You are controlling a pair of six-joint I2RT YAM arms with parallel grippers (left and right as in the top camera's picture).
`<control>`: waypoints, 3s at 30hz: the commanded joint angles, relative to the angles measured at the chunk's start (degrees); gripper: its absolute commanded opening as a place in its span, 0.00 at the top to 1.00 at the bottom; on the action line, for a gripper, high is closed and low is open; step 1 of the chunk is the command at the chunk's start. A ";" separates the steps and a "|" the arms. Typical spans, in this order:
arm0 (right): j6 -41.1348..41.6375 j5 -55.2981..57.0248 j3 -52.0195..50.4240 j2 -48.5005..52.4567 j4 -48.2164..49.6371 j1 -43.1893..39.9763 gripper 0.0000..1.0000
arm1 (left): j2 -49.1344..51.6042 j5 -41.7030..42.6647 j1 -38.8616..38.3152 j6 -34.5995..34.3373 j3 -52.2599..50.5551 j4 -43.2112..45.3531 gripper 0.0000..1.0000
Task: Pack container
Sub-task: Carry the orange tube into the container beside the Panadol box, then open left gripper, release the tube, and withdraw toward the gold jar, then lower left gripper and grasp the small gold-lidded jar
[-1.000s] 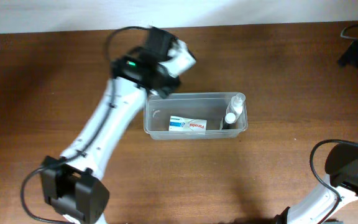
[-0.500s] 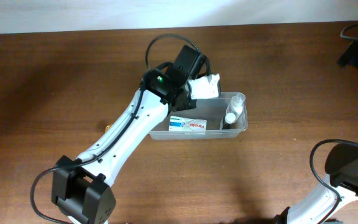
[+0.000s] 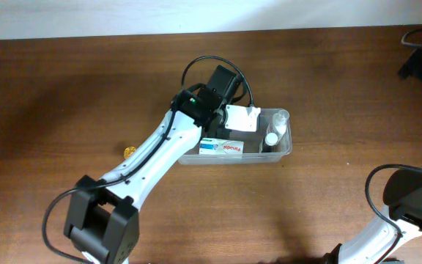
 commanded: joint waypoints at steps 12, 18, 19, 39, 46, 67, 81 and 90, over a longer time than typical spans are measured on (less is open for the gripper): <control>0.00 0.52 0.87 -1.14 -0.02 -0.20 0.02 | 10.29 1.90 0.26 1.44 -0.28 3.65 0.88; 0.00 0.52 0.87 -1.14 -0.02 -0.20 0.02 | 10.27 0.37 0.26 1.40 -0.26 4.68 0.41; 0.00 0.52 0.87 -1.14 -0.02 -0.20 0.02 | 10.27 0.39 0.24 1.40 -0.17 4.72 0.36; 0.00 0.52 0.87 -1.14 -0.02 -0.20 0.02 | 2.86 -8.70 0.46 -28.85 14.75 -0.37 0.14; 0.00 0.52 0.87 -1.14 -0.02 -0.20 0.02 | -5.16 -8.44 4.13 -38.86 15.39 -13.33 0.01; 0.00 0.52 0.87 -1.14 -0.02 -0.20 0.02 | -1.27 1.70 34.03 -71.08 9.51 -33.42 0.01; 0.00 0.52 0.87 -1.14 -0.02 -0.20 0.02 | -1.01 1.07 34.03 -68.94 -10.40 -15.87 0.01; 0.00 0.52 0.87 -1.14 -0.02 -0.20 0.02 | 3.04 1.09 34.03 -68.94 -13.09 -12.28 0.04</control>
